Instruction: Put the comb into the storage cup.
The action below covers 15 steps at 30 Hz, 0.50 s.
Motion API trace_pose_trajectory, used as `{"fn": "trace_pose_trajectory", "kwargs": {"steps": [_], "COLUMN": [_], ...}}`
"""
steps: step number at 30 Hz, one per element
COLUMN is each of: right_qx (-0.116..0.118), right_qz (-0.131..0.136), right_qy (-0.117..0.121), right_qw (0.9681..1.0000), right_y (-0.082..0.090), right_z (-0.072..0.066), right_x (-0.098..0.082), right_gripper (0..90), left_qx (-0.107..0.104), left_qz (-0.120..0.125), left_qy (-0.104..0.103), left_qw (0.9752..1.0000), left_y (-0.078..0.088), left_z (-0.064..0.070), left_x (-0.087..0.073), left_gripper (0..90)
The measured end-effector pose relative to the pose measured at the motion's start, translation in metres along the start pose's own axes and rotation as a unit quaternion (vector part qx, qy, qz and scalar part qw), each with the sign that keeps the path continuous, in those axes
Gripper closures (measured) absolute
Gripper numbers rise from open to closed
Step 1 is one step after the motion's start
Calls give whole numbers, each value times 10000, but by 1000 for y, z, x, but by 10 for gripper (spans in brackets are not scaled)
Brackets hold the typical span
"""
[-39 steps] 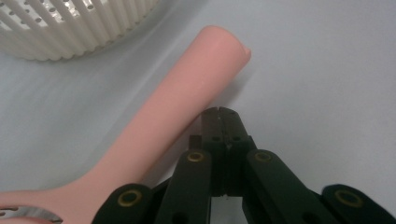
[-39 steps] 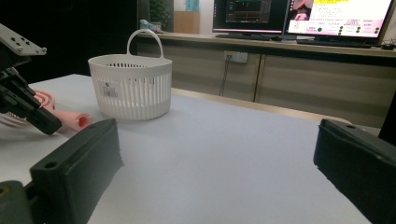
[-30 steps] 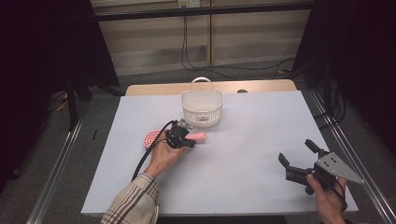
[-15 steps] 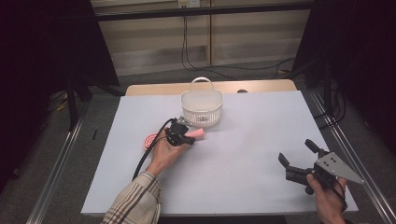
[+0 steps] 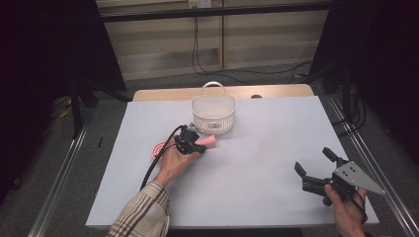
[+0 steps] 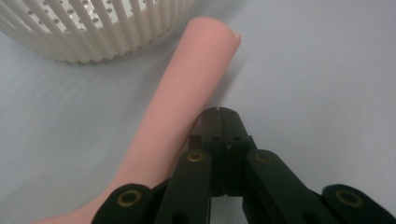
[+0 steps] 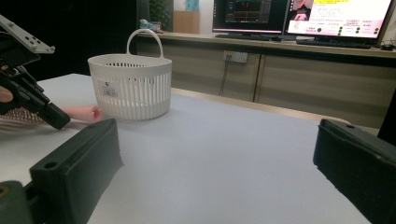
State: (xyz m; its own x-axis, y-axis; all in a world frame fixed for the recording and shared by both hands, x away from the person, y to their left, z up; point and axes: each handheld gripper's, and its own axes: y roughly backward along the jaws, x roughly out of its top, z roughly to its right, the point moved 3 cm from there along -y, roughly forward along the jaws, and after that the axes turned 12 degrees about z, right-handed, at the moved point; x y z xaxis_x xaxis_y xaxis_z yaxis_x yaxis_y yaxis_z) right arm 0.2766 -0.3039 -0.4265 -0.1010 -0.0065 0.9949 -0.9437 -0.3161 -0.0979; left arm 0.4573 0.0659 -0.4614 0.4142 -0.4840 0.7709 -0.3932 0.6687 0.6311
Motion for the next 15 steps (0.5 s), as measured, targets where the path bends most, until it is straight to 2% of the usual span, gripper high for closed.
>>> {"fn": "trace_pose_trajectory", "kwargs": {"steps": [2, 6, 11, 15], "right_qx": [1, 6, 7, -5], "right_qz": [-1, 18, 21, 22], "right_qy": [-4, -10, -9, -13], "right_qw": [10000, 10000, 10000, 10000], "right_y": [0, 0, 0, 0], "right_z": [0, 0, 0, 0], "right_x": [0, 0, 0, 0], "right_gripper": [2, 2, 2, 2], "left_qx": [1, 143, 19, 47], "left_qz": [-7, 57, 52, 69], "left_qy": [-48, -57, -12, -6], "left_qw": [10000, 9999, 10000, 10000], "left_y": [1, 3, 1, 2], "left_z": [1, -1, -1, -1], "left_x": [1, 2, 1, 2], "left_gripper": [900, 900, 900, 900]}}
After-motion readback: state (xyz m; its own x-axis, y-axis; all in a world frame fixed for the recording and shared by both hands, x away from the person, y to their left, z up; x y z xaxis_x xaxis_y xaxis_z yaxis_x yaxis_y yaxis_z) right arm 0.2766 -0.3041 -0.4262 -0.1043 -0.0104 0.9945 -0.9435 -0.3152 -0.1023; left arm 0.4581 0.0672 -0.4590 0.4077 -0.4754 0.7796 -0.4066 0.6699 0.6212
